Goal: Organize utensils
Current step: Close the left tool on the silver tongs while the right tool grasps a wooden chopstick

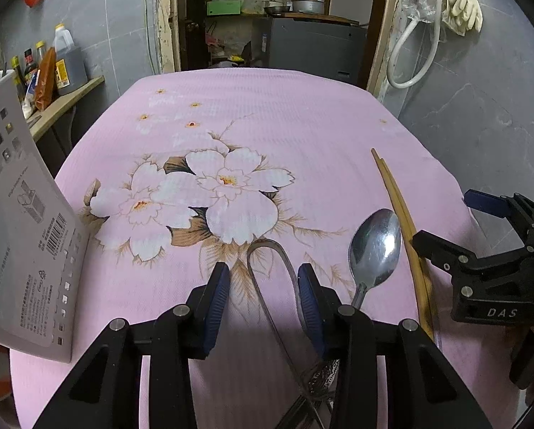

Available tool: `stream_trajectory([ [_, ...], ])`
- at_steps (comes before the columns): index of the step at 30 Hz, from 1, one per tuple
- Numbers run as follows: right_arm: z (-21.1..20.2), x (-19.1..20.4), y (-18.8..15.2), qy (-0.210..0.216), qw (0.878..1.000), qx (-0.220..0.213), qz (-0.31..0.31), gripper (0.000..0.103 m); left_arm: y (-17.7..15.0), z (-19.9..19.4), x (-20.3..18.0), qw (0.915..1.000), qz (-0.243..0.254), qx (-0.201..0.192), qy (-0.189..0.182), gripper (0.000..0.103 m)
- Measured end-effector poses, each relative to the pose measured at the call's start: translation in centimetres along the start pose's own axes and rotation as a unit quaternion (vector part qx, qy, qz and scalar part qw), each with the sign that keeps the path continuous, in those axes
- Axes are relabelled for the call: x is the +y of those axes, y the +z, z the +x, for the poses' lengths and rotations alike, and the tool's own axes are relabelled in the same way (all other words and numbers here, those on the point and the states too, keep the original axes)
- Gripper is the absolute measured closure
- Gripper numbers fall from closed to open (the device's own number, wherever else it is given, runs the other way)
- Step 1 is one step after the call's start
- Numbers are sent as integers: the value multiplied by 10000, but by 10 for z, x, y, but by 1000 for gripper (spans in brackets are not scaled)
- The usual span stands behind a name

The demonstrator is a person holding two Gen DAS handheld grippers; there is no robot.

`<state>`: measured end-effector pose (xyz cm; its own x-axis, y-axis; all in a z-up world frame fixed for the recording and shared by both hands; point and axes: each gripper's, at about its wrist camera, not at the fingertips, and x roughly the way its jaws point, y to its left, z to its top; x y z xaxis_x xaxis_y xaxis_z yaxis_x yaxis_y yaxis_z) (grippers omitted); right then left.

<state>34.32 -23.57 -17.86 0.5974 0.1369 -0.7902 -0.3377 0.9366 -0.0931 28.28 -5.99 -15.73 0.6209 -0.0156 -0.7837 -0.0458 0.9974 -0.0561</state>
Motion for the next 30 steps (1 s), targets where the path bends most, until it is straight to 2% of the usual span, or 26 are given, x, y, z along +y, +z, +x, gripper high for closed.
stream_trajectory([
  [7, 11, -8, 13, -232, 9992, 227, 213, 2, 3, 4, -5, 9997, 209, 76, 132, 66],
  [13, 22, -10, 23, -198, 9973, 550, 440, 3, 9, 7, -3, 9996, 206, 164, 91, 71],
  [20, 24, -25, 21, -437, 9934, 939, 497, 4, 14, 7, 1, 9989, 183, 423, 25, 75],
  [21, 27, -26, 19, -553, 9917, 1075, 440, 8, 15, 7, 1, 9987, 167, 475, 13, 75],
  [22, 28, -29, 17, -486, 9920, 1063, 469, 12, 16, 7, 1, 9985, 156, 526, 2, 75],
  [25, 31, -37, 18, -271, 9907, 1109, 740, 13, 17, 8, 2, 9980, 110, 624, -35, 75],
  [30, 24, -31, 27, -60, 9914, 915, 930, 14, 19, 8, 7, 9975, -77, 676, -168, 75],
])
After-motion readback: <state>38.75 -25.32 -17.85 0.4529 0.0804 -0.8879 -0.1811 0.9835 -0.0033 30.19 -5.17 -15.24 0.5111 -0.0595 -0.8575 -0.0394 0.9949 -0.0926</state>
